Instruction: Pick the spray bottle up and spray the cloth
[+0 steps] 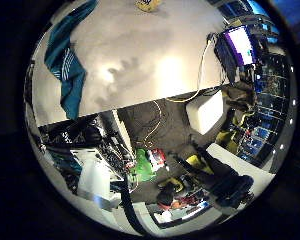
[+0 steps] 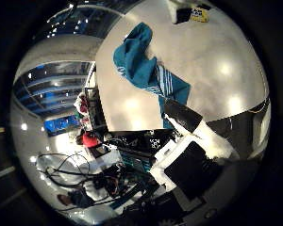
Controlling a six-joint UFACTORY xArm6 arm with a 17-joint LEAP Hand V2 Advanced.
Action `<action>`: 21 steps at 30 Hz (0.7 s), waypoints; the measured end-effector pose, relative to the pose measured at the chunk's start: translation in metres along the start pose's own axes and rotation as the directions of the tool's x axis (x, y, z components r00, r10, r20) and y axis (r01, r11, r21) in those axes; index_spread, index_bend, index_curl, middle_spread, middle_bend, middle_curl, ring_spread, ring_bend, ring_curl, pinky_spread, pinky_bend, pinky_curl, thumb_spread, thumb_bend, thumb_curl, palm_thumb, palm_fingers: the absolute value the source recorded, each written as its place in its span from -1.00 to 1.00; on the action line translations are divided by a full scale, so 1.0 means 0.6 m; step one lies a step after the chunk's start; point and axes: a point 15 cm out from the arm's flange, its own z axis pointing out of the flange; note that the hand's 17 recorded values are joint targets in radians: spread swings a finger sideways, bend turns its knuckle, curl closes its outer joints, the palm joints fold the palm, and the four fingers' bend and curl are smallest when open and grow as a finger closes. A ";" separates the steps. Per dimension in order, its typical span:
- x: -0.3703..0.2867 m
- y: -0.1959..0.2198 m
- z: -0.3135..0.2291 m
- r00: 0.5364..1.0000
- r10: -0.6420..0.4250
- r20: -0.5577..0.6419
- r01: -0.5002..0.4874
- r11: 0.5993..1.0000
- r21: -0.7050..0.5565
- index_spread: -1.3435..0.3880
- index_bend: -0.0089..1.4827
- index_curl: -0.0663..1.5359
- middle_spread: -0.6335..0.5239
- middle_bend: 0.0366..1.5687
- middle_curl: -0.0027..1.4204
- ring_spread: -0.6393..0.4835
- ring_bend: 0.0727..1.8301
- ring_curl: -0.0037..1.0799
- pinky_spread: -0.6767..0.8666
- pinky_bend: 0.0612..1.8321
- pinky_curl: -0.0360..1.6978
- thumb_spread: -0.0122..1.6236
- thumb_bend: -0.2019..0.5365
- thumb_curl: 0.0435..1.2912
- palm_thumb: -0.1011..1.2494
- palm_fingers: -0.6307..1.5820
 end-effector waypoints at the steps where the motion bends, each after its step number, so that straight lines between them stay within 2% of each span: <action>1: 0.000 0.000 0.000 1.000 -0.001 0.000 0.001 1.000 0.000 0.07 -0.71 -0.40 0.05 -0.81 -0.57 0.31 -0.86 -0.58 0.39 -0.86 -0.66 0.38 -0.50 -0.54 0.30 -0.13; 11: 0.033 -0.024 -0.049 1.000 0.004 -0.027 -0.002 0.997 0.072 0.07 -0.73 -0.41 0.03 -0.80 -0.57 0.29 -0.86 -0.57 0.40 -0.86 -0.66 0.37 -0.52 -0.54 0.27 -0.12; 14: 0.061 -0.031 -0.073 0.999 0.019 -0.037 -0.015 0.994 0.106 0.08 -0.75 -0.42 0.02 -0.80 -0.56 0.29 -0.85 -0.56 0.40 -0.84 -0.65 0.36 -0.54 -0.57 0.17 -0.12; 17: 0.095 -0.037 -0.093 0.998 0.042 -0.041 -0.035 0.989 0.145 0.10 -0.81 -0.46 0.03 -0.79 -0.55 0.28 -0.83 -0.55 0.40 -0.82 -0.64 0.33 -0.64 -0.63 -0.05 -0.14; 21: 0.147 -0.061 -0.110 0.997 0.075 -0.028 -0.068 0.976 0.207 0.13 -0.81 -0.52 0.06 -0.79 -0.54 0.30 -0.81 -0.53 0.40 -0.76 -0.62 0.26 -0.58 -0.66 -0.27 -0.19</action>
